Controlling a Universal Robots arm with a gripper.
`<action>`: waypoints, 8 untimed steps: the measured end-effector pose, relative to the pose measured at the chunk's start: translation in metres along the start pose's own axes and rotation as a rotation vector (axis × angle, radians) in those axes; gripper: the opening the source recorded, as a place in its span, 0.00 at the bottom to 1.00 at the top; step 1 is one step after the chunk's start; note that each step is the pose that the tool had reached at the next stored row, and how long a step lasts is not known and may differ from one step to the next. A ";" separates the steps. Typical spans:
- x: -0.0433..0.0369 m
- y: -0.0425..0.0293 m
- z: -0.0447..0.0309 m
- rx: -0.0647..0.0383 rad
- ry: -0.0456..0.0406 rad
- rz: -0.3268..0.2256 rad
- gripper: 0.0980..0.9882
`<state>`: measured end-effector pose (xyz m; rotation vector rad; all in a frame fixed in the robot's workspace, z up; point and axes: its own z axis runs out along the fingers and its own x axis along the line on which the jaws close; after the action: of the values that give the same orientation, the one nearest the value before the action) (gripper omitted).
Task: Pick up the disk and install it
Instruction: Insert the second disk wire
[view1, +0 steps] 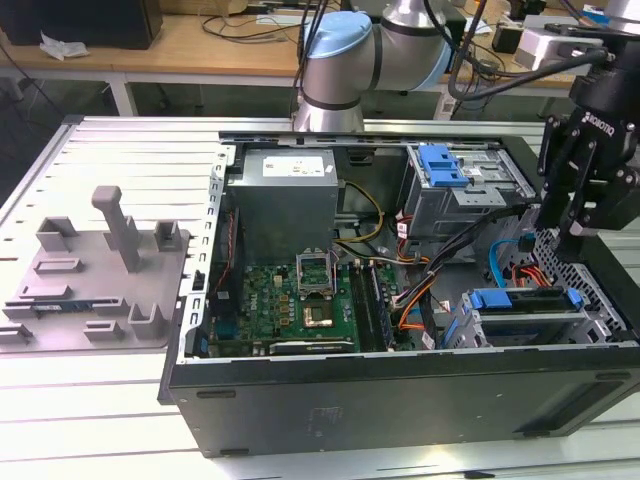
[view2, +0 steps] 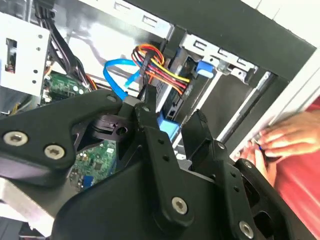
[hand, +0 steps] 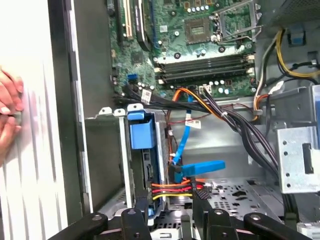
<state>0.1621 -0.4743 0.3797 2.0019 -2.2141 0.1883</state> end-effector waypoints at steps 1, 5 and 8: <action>-0.0007 0.0013 -0.0002 -0.001 0.0033 0.000 0.43; -0.0063 0.0147 -0.0005 -0.001 0.0118 0.000 0.42; -0.0076 0.0179 -0.0005 -0.001 0.0135 0.000 0.27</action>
<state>0.1451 -0.4649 0.3789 1.9943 -2.2056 0.2002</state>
